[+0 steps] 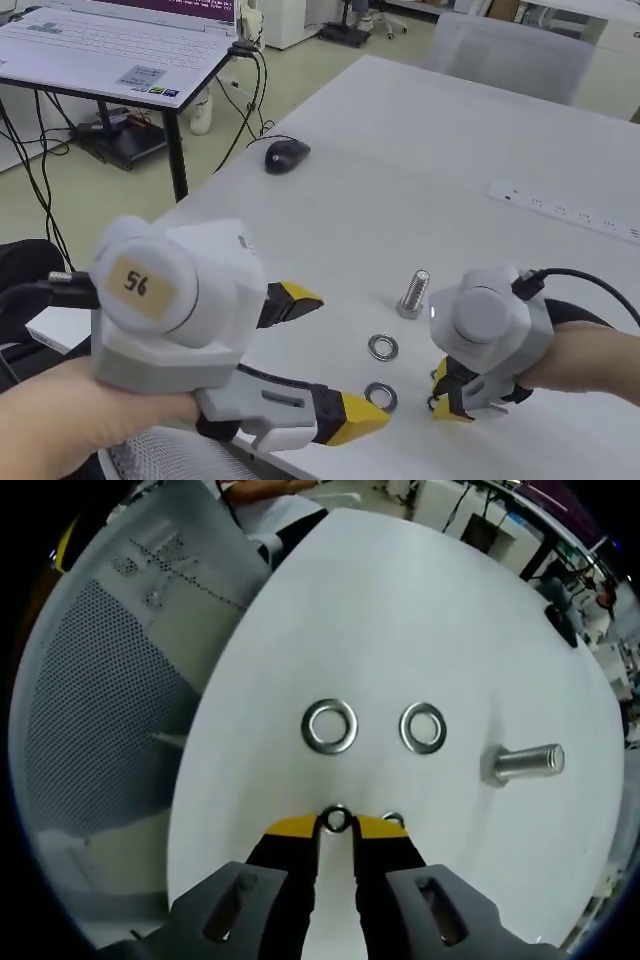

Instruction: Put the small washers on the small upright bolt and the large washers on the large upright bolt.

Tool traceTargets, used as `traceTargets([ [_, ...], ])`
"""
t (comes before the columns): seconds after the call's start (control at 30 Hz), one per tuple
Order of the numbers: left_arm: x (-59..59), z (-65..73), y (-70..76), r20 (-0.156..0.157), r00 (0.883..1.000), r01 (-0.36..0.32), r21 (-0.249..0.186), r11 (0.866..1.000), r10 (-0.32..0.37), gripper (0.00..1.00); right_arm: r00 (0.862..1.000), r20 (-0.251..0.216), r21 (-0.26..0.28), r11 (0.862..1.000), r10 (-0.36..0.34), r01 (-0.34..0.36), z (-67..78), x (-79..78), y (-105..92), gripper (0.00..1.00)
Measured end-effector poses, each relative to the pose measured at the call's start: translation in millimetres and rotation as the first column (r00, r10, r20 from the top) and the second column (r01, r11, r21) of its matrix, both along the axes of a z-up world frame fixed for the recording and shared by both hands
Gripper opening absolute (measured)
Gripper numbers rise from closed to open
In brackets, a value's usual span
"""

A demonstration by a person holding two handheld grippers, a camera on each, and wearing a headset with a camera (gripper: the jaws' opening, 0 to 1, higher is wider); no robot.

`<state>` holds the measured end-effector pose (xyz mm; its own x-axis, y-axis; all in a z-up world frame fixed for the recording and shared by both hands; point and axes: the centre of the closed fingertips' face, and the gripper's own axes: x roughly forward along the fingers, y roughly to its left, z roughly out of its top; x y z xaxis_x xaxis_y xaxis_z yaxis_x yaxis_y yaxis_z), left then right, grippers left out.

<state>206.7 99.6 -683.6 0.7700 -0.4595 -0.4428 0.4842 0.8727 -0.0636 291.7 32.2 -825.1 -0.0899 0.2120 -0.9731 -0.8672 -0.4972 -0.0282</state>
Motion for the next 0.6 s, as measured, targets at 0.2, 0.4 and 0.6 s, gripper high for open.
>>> traceTargets([
  [0.2, -0.4, -0.4, 0.1, 0.0, 1.0, 0.002, 0.001, 1.0, -0.002, 0.66, 1.0, 0.004, 0.0, 1.0, -0.004, 0.004, 0.3, 0.4, 1.0, 0.13],
  [0.4, 0.0, -0.7, -1.1, -0.001, 1.0, 0.006, 0.003, 1.0, -0.006, 0.66, 1.0, 0.001, 0.002, 1.0, -0.011, 0.011, 0.9, 0.8, 0.9, 0.12],
  [0.6, 0.5, -0.3, -1.8, -0.002, 1.0, 0.01, 0.01, 1.0, -0.01, 0.66, 1.0, 0.001, -0.001, 1.0, -0.007, 0.007, 5.2, 0.2, -3.7, 0.12],
])
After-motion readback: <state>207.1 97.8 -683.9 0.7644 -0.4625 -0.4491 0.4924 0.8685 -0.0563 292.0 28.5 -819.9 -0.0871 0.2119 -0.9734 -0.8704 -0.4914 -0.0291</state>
